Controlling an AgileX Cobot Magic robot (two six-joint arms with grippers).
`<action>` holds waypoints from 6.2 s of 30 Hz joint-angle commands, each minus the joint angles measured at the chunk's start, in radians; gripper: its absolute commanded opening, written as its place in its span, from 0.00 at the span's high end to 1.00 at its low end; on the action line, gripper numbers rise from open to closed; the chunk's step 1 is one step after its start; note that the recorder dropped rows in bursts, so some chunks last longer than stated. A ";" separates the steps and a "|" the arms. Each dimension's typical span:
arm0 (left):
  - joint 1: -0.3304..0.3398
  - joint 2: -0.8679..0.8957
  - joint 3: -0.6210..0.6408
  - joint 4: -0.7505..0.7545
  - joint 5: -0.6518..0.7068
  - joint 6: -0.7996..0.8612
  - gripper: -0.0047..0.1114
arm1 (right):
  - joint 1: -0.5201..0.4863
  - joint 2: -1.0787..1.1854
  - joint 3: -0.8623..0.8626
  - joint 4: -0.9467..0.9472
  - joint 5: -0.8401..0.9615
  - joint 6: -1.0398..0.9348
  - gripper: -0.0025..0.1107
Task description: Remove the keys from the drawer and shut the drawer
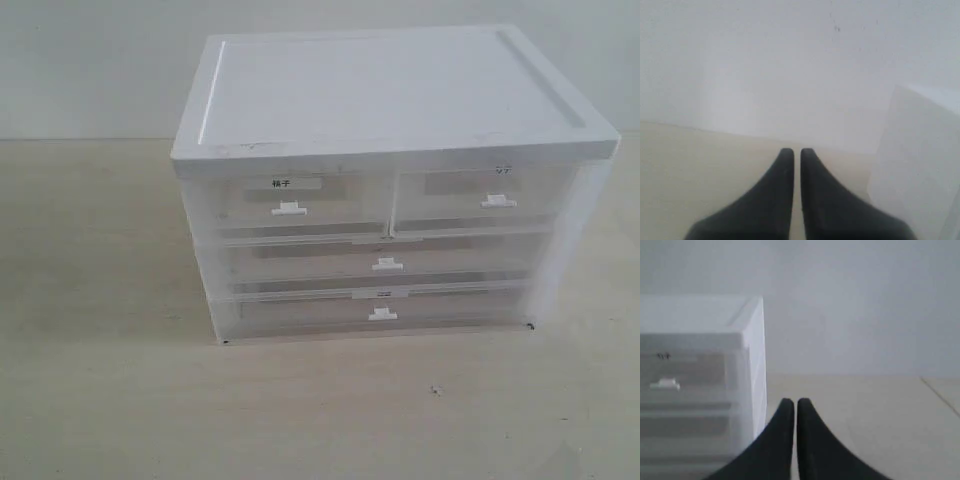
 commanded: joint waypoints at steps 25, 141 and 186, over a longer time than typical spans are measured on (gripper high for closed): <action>-0.018 0.487 -0.176 1.219 -1.013 -0.989 0.92 | 0.000 0.722 -0.062 -0.547 -0.739 0.564 0.98; -0.935 1.739 -0.530 -0.251 -1.137 1.725 0.73 | 0.000 1.250 -0.203 -0.418 -0.978 0.249 0.98; -1.017 1.637 -0.473 -0.320 -0.995 1.746 0.65 | 0.000 1.250 -0.203 -0.427 -0.976 0.260 0.98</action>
